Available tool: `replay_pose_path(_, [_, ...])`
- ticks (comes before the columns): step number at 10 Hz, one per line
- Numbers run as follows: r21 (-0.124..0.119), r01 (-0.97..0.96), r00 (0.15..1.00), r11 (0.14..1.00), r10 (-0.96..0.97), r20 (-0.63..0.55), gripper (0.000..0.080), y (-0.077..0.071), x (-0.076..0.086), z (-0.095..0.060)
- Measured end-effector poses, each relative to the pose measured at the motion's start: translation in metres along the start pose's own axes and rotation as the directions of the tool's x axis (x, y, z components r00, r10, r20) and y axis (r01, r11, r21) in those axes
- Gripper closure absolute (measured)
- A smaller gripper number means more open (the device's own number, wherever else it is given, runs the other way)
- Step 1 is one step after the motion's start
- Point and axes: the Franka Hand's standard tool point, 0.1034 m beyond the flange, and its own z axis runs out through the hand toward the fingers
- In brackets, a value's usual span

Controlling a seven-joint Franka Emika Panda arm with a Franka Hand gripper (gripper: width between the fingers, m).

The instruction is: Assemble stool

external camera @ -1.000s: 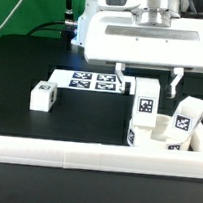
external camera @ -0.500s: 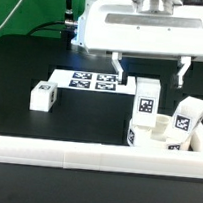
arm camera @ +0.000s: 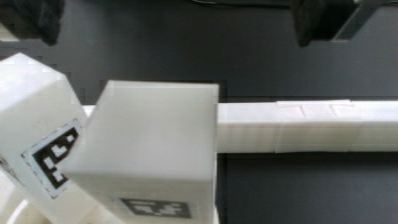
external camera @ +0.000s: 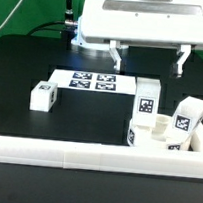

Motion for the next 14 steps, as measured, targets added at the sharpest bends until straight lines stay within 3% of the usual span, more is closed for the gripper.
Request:
replay_pose_path(2, [0.001,0.000,1.000,1.000,0.000,0.020,0.0151,0.000,-0.004,0.005])
replay_pose_path(4, [0.027,-0.002,0.987,1.000,-0.003,0.161,0.0151,-0.003,-0.008,0.011])
replay_pose_path(6, [0.039,-0.004,0.965,0.999,-0.006,0.263,0.0151,-0.001,-0.016,0.018])
replay_pose_path(9, [0.052,-0.021,0.915,0.998,-0.001,0.405,0.0151,0.008,-0.014,0.018])
replay_pose_path(12, [0.050,-0.022,0.916,0.998,0.000,0.401,0.0151,0.008,-0.014,0.019])
replay_pose_path(14, [0.032,-0.019,0.914,0.999,0.004,0.406,0.0151,0.007,-0.014,0.025])
